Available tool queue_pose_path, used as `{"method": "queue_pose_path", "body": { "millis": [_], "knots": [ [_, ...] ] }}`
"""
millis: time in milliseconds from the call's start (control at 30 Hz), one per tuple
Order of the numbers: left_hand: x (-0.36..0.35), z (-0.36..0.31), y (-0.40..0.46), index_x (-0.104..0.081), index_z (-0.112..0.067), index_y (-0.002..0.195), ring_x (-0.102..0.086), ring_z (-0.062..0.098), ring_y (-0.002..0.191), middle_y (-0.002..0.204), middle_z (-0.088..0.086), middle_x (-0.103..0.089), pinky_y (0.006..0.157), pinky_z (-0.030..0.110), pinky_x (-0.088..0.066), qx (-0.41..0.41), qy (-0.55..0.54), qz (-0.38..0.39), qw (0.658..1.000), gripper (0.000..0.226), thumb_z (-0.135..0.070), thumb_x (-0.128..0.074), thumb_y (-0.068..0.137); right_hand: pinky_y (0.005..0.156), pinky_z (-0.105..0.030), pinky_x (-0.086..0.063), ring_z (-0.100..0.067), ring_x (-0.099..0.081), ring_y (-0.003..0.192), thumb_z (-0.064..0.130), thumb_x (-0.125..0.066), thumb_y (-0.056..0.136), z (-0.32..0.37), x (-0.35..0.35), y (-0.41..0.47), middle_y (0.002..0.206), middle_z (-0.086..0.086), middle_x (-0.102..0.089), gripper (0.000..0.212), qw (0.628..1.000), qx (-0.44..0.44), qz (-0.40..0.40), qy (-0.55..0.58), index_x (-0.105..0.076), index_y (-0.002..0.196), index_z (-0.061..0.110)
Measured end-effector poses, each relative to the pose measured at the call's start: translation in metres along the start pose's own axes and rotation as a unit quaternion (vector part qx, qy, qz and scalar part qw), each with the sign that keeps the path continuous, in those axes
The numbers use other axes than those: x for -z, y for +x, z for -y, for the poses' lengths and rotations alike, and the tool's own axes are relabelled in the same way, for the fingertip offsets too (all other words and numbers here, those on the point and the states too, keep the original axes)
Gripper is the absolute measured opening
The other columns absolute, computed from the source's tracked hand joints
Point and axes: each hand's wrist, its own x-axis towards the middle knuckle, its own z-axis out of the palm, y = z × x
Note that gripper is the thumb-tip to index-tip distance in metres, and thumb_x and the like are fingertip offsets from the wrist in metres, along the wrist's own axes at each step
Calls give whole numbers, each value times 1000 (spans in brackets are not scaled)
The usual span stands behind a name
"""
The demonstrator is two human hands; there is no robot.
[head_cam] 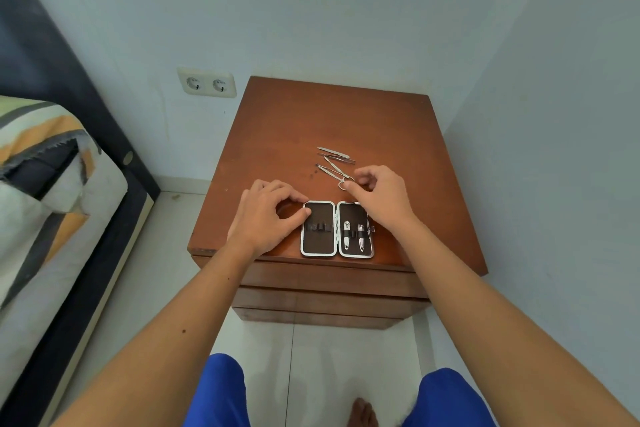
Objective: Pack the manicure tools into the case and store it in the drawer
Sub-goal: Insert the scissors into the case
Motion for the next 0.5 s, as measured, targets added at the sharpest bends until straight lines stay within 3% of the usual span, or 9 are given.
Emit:
{"method": "queue_pose_path", "body": {
  "millis": [133, 333, 500],
  "knots": [
    [0, 0, 0, -73, -43, 110, -45, 6, 115, 116, -28, -62, 97, 33, -33, -3, 0, -2, 1000, 25, -58, -66, 92, 94, -37, -49, -20, -57, 107, 48, -82, 84, 0, -15, 11, 102, 5, -59, 45, 998, -14, -21, -50, -74, 118, 21],
    [-1, -1, 1, -74, -42, 107, -46, 7, 114, 112, -28, -63, 95, 31, -30, -7, -7, -14, 1000, 21, -55, -70, 91, 91, -37, -50, -19, -59, 104, 39, -86, 82, 1, -14, 8, 101, 5, -63, 26, 999, -19, -32, -35, -73, 100, 26],
    [0, -1, 1, -75, -41, 107, -45, 7, 113, 112, -27, -63, 94, 30, -30, -6, -6, -12, 1000, 21, -55, -70, 91, 72, -18, -46, -2, -62, 77, 20, -83, 85, 0, -3, -3, 82, 13, -71, 17, 998, -33, -33, 50, -72, 98, 24]
  ]
}}
